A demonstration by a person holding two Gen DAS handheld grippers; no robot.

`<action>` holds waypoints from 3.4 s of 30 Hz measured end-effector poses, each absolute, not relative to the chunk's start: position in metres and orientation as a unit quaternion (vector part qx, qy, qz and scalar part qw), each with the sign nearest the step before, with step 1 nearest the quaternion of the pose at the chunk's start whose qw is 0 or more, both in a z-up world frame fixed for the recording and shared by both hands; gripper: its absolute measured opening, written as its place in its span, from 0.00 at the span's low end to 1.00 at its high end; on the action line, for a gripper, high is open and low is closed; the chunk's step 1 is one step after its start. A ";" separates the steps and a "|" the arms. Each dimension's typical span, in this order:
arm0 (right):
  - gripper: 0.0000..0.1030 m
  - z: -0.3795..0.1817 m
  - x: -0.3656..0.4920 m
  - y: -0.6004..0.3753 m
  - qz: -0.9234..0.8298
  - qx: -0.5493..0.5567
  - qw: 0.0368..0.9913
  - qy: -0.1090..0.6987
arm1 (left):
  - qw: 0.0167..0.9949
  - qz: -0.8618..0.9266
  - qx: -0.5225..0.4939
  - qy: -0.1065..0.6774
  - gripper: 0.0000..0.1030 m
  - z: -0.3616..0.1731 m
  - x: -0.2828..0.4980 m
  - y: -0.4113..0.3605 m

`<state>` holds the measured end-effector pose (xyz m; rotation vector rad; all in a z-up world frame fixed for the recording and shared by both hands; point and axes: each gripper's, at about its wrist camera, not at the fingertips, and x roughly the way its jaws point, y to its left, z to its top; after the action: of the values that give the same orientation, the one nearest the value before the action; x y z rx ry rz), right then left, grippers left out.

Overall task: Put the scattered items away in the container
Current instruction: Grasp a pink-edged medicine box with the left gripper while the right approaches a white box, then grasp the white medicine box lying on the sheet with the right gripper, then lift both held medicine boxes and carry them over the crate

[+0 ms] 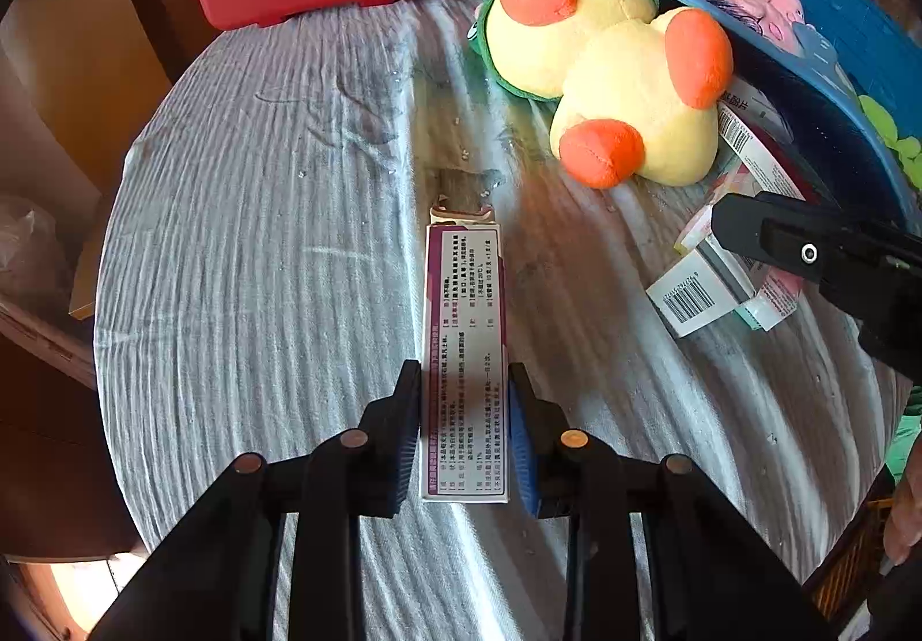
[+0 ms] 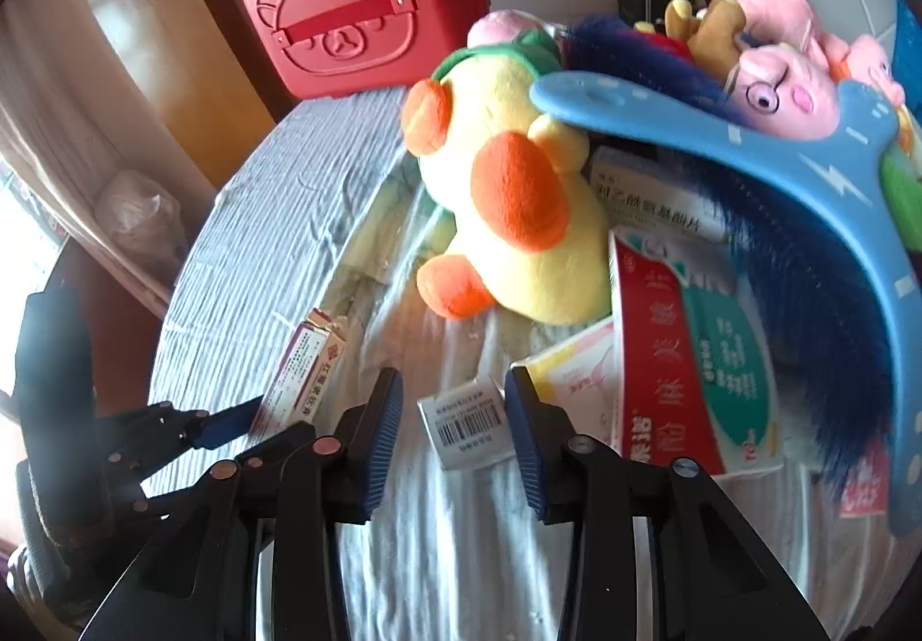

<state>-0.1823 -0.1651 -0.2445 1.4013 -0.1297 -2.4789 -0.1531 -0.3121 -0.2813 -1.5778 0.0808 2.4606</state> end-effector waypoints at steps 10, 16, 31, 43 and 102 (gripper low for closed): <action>0.28 -0.269 -0.135 -0.170 -0.811 0.552 0.180 -0.064 | 0.128 0.826 -0.548 0.023 0.27 -0.289 -0.141 -0.317; 0.30 -0.262 -0.153 -0.162 -0.830 0.530 0.155 -0.077 | 0.122 0.833 -0.540 0.023 0.27 -0.284 -0.145 -0.320; 0.58 -0.266 -0.172 -0.196 -0.822 0.527 0.211 -0.040 | 0.083 0.840 -0.536 -0.009 0.27 -0.282 -0.151 -0.348; 0.57 -0.292 -0.198 -0.219 -0.794 0.533 0.282 0.075 | 0.002 0.832 -0.553 -0.057 0.27 -0.293 -0.139 -0.340; 0.29 -0.075 -0.035 -0.114 -0.905 0.360 0.221 0.057 | 0.042 0.935 -0.351 -0.011 0.27 -0.081 -0.021 -0.236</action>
<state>-0.0349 -0.1138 -0.0753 0.9957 0.1575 -2.5009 -0.0209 -0.2364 -0.0809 -1.0741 -0.0334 2.8618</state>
